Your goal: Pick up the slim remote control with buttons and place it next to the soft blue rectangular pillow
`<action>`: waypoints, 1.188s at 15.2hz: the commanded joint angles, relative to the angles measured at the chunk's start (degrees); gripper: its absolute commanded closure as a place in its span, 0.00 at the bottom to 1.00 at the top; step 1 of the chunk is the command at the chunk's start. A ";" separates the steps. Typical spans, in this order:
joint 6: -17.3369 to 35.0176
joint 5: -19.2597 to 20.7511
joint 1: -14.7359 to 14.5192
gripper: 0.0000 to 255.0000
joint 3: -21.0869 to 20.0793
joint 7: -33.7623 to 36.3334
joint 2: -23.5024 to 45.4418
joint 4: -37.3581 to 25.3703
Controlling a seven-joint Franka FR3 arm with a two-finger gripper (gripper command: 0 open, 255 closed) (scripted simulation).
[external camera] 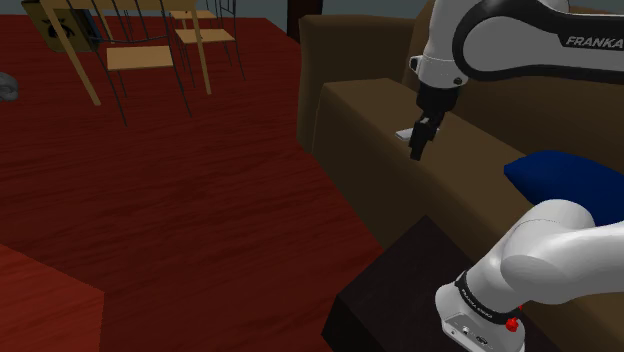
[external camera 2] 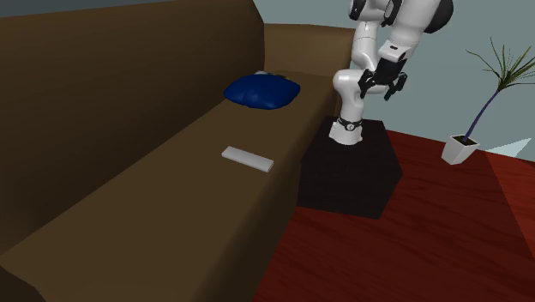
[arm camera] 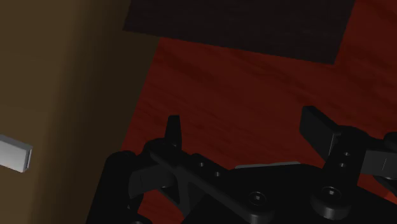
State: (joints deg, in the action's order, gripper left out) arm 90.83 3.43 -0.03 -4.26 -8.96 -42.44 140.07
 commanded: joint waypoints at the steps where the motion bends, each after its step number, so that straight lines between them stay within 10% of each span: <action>1: 0.00 0.00 0.00 0.00 0.00 0.00 0.00 0.00; 18: 17.49 15.89 2.68 0.00 27.18 -41.02 9.22 1.69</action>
State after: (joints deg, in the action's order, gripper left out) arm 107.47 18.94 2.83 21.47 -47.34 -34.49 142.68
